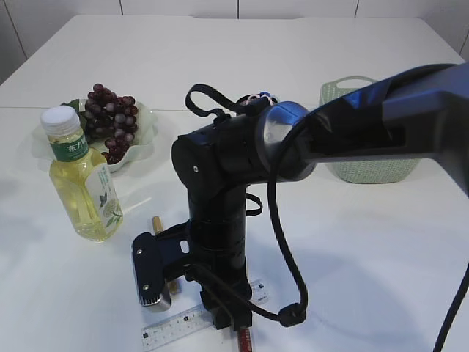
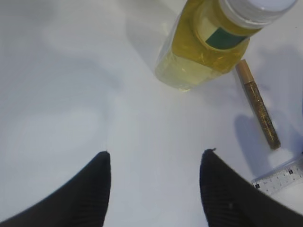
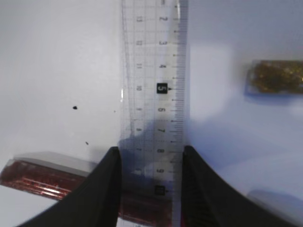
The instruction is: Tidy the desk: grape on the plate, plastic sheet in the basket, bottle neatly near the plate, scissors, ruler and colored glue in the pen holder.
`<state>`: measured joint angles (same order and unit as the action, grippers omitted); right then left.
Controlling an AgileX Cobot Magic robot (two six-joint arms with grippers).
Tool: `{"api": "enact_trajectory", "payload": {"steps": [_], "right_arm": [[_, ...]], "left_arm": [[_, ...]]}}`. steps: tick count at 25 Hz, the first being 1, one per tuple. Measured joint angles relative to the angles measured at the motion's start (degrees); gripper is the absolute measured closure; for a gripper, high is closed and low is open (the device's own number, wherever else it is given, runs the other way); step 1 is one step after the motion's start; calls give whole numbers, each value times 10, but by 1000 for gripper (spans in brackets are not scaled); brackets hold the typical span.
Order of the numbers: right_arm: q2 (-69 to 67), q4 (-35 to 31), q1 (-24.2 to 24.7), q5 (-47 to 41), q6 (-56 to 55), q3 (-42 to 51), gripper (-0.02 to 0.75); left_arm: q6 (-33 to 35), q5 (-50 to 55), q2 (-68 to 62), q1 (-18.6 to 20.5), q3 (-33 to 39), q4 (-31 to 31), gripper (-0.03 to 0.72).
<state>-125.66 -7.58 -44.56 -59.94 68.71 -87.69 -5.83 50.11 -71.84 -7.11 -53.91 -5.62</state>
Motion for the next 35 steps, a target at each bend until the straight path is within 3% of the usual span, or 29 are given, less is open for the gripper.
{"api": "enact_trajectory", "payload": {"steps": [12,20,28,35], "right_arm": [[11,-3,0,-16,0,0,447],[59,-61,31,-30,16,-14,447],[103,-170,124,-78,99,-19,447],[128,-344,245,-86,204,-19,447]], "left_arm": [[0,0,0,0,0,0,253],[0,0,0,0,0,0,253],[0,0,0,0,0,0,253],[0,2,0,0,0,0,253]]}}
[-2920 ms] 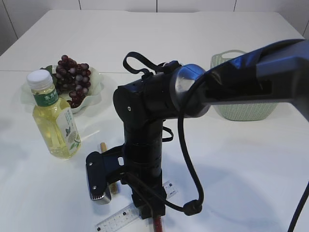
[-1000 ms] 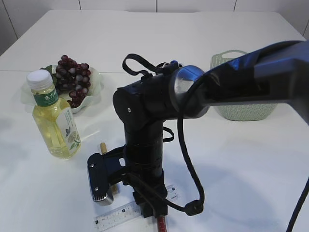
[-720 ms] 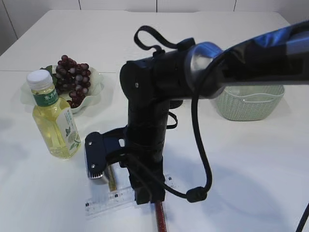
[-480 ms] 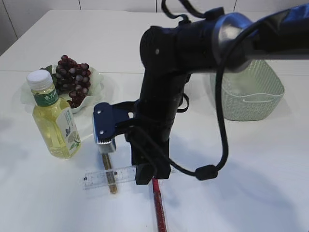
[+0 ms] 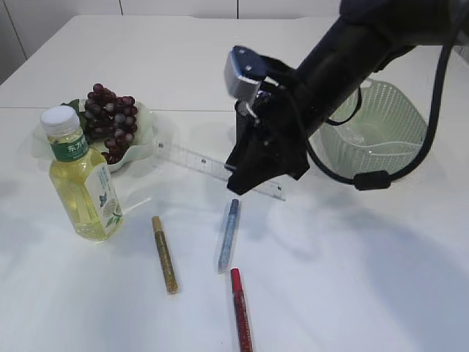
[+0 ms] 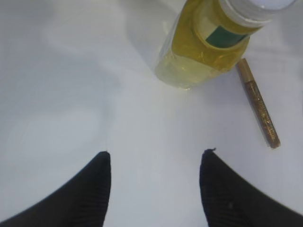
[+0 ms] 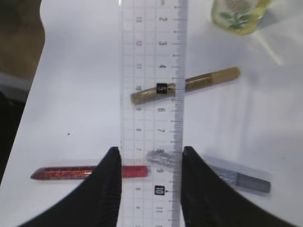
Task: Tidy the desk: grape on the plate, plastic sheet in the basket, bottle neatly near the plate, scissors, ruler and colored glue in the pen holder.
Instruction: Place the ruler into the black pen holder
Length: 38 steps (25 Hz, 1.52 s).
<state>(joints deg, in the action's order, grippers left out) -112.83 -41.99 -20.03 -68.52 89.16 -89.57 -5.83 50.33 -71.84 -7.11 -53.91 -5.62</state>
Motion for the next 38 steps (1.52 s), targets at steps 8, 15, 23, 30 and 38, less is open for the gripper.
{"api": "enact_trajectory", "payload": {"steps": [8,15,23,30,38], "right_arm": [[0,-162,86,49,137,0,447],[-37,-394,108,92,278,0,447],[-107,-582,109,140,375,-11,447],[-155,-590,113,161,384,-74,447],[-208,-593,116,170,384,-137,447]], "left_arm": [[0,11,0,0,0,0,253],[0,16,0,0,0,0,253],[0,24,0,0,0,0,253],[0,25,0,0,0,0,253],[0,25,0,0,0,0,253]]}}
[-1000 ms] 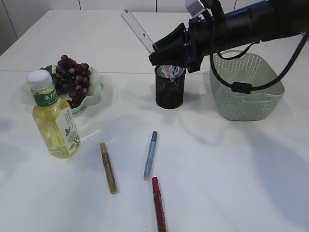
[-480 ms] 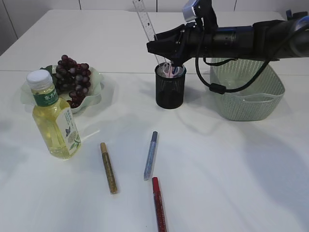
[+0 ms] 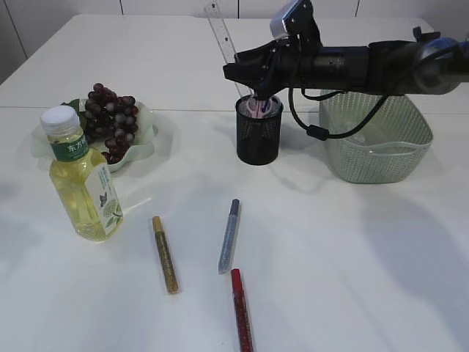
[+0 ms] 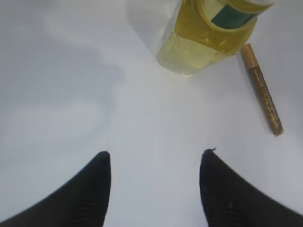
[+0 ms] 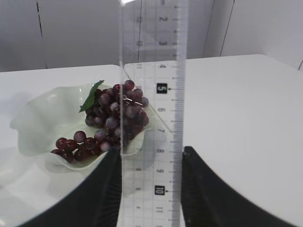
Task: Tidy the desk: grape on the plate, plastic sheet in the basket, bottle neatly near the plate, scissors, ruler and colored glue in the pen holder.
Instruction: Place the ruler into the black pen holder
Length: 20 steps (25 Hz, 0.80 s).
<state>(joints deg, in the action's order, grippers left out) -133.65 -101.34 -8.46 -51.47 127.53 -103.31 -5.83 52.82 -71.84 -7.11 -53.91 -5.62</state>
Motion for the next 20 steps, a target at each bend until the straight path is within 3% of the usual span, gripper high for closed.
{"api": "enact_trajectory", "payload": {"steps": [20], "right_arm": [[-35,-1,3,12,-17,-22,447]], "left_arm": [[0,1,0,0,0,0,253]]}}
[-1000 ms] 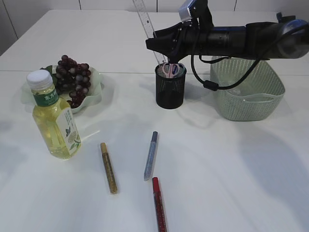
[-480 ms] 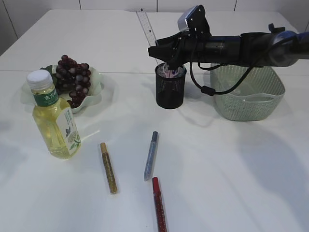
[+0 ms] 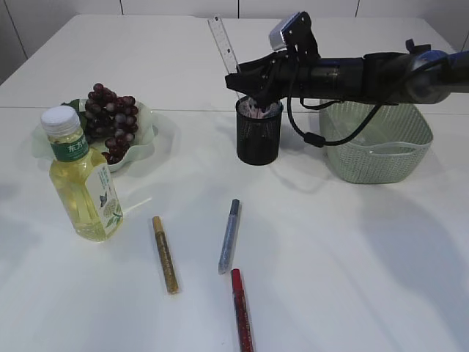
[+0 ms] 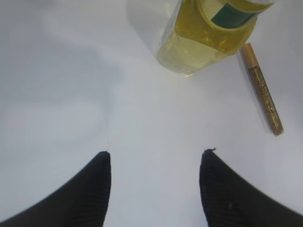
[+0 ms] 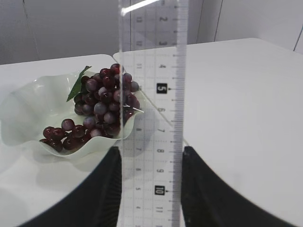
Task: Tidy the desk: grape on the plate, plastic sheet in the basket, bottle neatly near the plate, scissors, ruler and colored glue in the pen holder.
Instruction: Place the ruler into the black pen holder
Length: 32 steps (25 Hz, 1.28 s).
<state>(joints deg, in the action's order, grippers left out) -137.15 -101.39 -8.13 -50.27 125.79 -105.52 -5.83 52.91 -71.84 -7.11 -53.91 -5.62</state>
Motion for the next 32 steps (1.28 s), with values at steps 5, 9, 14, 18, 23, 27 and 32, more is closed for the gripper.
{"api": "enact_trajectory", "payload": {"steps": [5,9,14,18,23,27,32], "right_arm": [[-5,0,0,1,-8,0,446],[-5,-1,0,1,-10,0,444],[-5,-1,0,9,-21,0,440],[-5,-1,0,13,-27,0,435],[-5,-1,0,15,-31,0,426],[-5,-1,0,18,-41,0,419],[-5,-1,0,24,-44,0,407]], "left_arm": [[0,0,0,0,0,0,253],[0,1,0,0,0,0,253],[0,2,0,0,0,0,253],[0,3,0,0,0,0,253],[0,3,0,0,0,0,253],[0,3,0,0,0,0,253],[0,3,0,0,0,0,253]]}}
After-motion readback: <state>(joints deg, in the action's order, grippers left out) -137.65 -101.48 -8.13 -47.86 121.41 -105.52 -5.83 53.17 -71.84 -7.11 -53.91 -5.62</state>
